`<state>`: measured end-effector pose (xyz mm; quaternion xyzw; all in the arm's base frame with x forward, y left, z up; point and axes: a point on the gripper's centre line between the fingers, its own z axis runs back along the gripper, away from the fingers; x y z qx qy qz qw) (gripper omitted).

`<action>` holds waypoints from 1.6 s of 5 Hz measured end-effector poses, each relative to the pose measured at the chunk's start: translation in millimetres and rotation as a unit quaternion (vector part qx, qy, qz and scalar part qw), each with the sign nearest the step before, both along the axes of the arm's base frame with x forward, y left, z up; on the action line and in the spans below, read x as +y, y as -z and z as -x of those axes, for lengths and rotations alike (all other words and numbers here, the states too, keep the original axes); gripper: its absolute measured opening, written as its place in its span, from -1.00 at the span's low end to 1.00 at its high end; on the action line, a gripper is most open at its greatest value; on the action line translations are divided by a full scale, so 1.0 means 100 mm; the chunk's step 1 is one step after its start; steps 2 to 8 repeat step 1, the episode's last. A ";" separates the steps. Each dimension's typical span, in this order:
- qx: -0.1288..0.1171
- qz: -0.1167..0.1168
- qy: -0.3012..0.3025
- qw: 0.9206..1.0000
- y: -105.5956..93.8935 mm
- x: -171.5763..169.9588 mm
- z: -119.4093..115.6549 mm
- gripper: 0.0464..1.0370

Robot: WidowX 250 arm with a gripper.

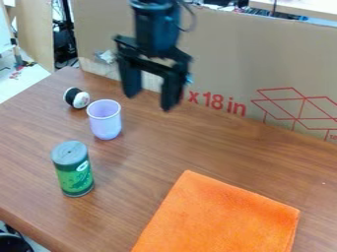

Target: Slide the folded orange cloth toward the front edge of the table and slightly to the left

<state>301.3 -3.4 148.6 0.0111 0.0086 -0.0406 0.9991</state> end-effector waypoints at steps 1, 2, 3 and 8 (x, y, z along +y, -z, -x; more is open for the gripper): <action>0.001 -0.001 -0.011 1.000 -0.01 0.09 0.00 0.93; 0.001 -0.001 -0.011 1.000 -0.01 0.09 0.00 0.93; 0.001 -0.001 -0.011 1.000 -0.01 0.09 0.00 0.93; 0.001 -0.001 -0.011 1.000 -0.01 0.09 0.00 0.93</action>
